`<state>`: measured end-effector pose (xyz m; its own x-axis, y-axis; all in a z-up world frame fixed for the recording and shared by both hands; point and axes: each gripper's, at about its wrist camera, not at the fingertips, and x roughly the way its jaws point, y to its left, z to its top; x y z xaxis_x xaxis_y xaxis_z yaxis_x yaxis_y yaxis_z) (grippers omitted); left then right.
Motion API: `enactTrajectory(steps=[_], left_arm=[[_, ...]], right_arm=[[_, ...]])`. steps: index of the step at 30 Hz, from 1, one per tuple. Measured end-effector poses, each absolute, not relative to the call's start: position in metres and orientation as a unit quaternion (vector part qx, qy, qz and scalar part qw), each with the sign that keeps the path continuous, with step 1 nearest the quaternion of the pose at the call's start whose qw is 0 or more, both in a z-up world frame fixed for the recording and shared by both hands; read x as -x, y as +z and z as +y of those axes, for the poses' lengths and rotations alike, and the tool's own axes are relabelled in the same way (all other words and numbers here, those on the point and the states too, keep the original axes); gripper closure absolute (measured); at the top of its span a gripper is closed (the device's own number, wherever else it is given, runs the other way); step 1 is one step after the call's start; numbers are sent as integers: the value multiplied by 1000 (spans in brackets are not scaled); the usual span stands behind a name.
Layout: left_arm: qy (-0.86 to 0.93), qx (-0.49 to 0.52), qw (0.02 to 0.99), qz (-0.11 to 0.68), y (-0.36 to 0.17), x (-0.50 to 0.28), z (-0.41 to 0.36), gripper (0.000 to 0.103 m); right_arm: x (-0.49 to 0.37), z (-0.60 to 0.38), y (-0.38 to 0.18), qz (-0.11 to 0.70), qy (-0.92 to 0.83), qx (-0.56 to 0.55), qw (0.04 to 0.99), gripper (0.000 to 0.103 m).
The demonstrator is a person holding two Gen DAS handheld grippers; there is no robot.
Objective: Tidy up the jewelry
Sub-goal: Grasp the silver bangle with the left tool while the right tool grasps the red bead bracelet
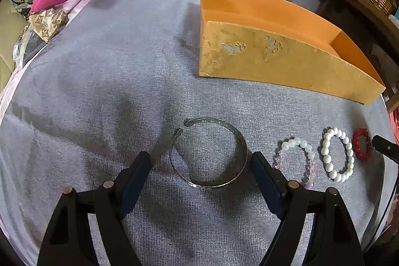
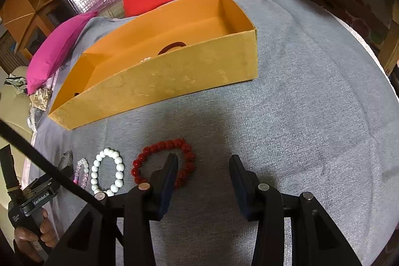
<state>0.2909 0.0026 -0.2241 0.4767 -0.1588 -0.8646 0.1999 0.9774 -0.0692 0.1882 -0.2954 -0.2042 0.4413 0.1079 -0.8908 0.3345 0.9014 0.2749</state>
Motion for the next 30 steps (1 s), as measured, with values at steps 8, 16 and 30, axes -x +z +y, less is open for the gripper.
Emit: enactTrajectory(steps=[8, 16, 30], left_arm=[[-105, -20, 862, 495, -222, -288, -3, 26], [-127, -17, 862, 491, -221, -284, -6, 40], [-141, -13, 862, 487, -219, -278, 11, 41]], right_arm=[[-193, -294, -209, 529, -67, -207, 820, 57], [-204, -287, -213, 531, -69, -185, 824, 57], [-211, -262, -218, 530, -69, -132, 835, 71]])
